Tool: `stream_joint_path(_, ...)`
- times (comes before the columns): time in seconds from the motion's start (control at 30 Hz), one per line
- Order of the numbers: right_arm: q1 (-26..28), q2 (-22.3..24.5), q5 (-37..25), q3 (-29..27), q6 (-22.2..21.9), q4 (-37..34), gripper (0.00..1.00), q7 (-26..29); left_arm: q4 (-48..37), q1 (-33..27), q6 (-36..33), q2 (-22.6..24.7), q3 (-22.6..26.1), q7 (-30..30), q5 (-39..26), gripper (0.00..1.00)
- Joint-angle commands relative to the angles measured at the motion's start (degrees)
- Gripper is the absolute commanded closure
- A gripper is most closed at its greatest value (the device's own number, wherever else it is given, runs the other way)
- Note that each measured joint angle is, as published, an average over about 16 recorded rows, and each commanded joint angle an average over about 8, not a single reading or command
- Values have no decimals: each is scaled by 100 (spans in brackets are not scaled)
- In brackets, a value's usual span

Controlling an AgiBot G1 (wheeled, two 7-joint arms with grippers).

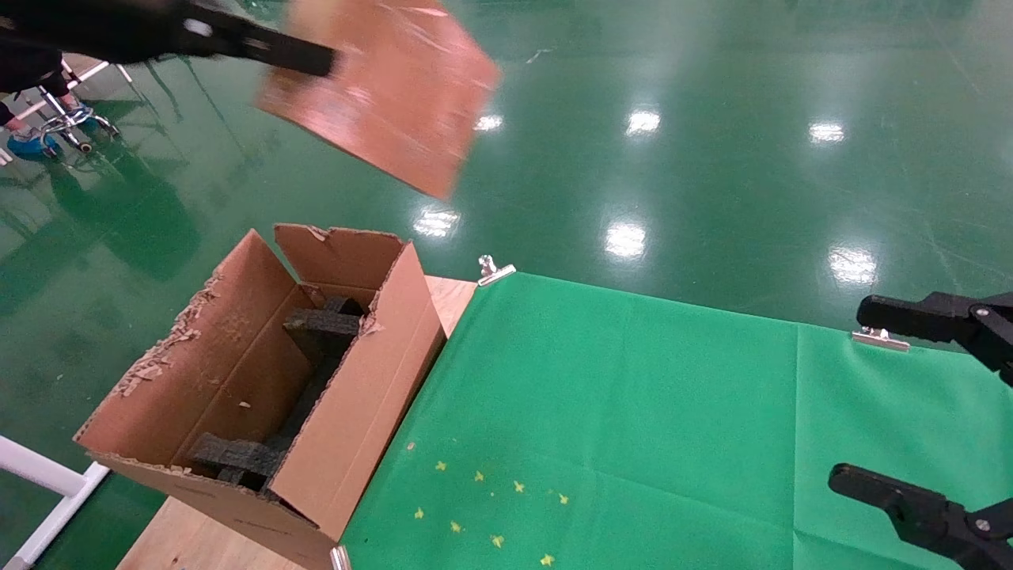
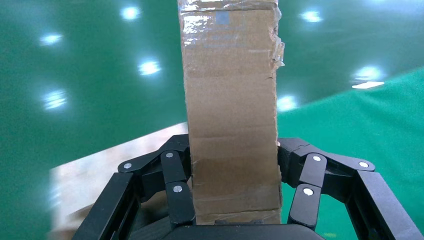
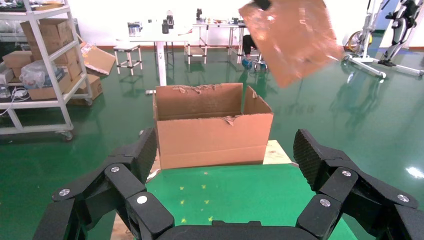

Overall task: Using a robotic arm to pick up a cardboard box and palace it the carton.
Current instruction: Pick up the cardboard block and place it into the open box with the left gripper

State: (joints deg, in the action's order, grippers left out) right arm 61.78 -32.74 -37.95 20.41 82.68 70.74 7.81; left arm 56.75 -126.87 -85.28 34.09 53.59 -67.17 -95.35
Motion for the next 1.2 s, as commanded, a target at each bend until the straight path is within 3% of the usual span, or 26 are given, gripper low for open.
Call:
stream_joint_path(0.03, 0, 0, 0, 0, 0, 0, 0, 0, -138, -222, -50, -121, 8, 183, -237, 100)
stream_joint_path(0.27, 0, 0, 0, 0, 0, 0, 0, 0, -624, -392, -241, -554, 222, 719, -849, 100)
stream_joint_path(0.57, 0, 0, 0, 0, 0, 0, 0, 0, -1261, 68, -3, -1027, 384, 1588, -896, 100)
stream_joint_path(1.2, 0, 0, 0, 0, 0, 0, 0, 0, -2812, 1125, 820, -872, 553, 2376, -634, 100)
